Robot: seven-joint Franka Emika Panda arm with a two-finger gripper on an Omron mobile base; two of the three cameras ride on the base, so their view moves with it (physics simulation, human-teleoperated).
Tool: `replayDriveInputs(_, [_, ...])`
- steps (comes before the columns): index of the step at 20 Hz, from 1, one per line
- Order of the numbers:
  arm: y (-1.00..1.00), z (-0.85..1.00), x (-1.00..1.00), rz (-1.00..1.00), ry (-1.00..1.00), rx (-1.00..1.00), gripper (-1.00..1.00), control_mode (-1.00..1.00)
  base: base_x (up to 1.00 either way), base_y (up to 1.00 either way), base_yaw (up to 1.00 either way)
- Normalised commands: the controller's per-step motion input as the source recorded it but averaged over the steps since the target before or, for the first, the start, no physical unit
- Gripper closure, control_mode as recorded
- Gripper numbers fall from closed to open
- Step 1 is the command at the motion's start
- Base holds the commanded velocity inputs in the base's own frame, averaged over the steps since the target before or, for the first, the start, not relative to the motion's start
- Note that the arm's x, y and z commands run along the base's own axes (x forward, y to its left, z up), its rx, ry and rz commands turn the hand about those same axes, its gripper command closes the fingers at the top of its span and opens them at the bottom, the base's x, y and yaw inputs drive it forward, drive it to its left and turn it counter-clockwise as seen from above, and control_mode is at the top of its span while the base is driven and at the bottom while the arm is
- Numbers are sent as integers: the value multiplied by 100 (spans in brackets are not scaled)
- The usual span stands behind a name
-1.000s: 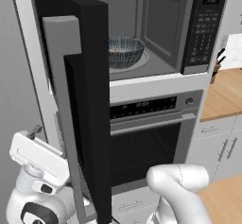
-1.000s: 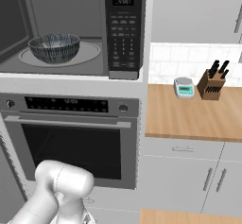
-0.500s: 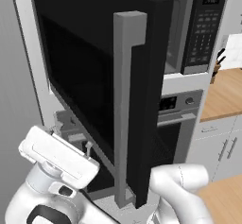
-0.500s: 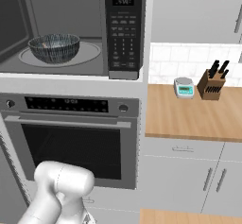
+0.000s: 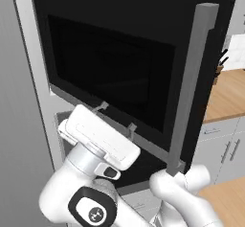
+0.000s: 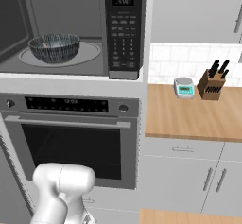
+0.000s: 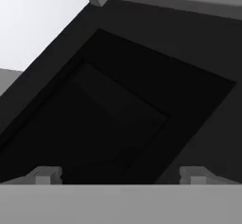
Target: Pick the garlic from the sink and place it in the bowl. Then pick the bowl and place it in the microwave. Then close the microwave door and press the start button.
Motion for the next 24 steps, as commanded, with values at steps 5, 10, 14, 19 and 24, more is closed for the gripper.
replayDriveInputs(5, [-71,19,57,18,1,11,-100,-100,0,0,0])
replayDriveInputs(10, [-64,13,98,25,8,11,-100,-100,0,0,0])
replayDriveInputs(14, [-55,2,100,32,8,11,-100,-100,0,0,0])
replayDriveInputs(19, [-37,0,100,39,4,13,-100,-100,0,0,0])
replayDriveInputs(24, [-14,3,100,37,11,14,-100,-100,0,0,0])
